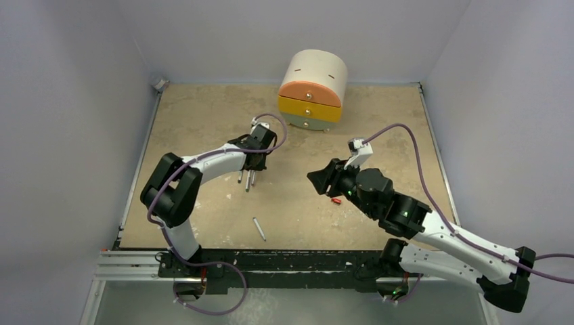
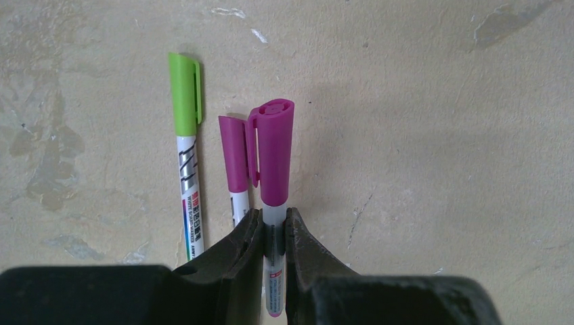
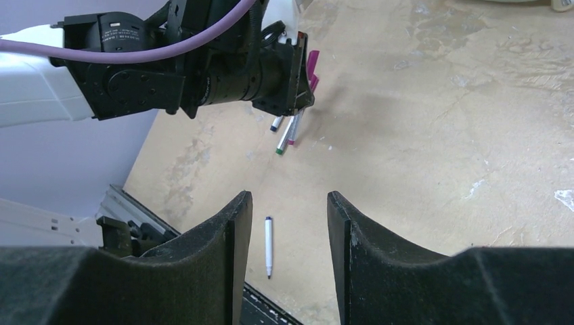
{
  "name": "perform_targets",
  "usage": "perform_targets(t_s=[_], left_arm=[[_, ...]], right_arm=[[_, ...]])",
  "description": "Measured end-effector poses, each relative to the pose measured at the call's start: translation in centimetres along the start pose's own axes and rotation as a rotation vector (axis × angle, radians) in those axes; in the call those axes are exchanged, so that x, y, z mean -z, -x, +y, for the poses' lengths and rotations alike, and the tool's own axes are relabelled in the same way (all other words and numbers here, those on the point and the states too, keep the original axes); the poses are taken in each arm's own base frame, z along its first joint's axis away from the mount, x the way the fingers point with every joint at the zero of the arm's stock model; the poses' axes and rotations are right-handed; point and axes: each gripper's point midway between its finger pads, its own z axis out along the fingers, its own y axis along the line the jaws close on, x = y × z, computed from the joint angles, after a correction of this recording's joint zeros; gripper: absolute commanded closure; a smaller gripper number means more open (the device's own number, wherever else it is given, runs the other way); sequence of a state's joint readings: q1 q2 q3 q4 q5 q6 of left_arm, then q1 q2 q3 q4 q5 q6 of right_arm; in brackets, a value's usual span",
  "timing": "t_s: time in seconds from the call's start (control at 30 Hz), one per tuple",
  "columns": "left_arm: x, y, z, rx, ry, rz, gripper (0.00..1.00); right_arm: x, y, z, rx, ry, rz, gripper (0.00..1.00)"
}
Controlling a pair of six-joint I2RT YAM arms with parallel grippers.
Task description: Insert the pens into the pen caps
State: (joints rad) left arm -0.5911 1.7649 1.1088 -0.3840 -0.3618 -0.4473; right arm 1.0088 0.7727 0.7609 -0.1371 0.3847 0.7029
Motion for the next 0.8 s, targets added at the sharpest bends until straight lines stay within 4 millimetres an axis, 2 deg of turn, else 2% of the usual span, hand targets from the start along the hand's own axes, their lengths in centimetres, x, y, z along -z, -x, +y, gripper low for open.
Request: perform_targets(t_s=[0.27,0.5,0.57,0.67,0.8], left_arm=[[-0.4,-0.5,-0.2,0.002,-0.005,0.019,0.67],[0.0,0.4,-0.9,0.020,-0.044,-0.009,0.65],[0.9,1.4,-1.1,0.033,-0.066,-0.041,0.65],[3.7,4.2,-1.1,0.072,-0.107,-0.139,0.65],[9.1,8.9,0.3,0.160,-0.160,-0.311,0.65]], right_arm=[[-1.3,-1.8,-0.5,0.042,-0.032,0.058,0.48],[-4.0,-6.0,-2.5,0.148,-0.104,0.172,0.51],[-4.4,-7.5,-2.9,0.167,-0.090,0.201,0.52],[-4.8,-9.0,-2.9,0.174,-0.061,0.233,0.51],[-6.2,-11.2,-2.1,0.192,-0.039,0.281,0.49]])
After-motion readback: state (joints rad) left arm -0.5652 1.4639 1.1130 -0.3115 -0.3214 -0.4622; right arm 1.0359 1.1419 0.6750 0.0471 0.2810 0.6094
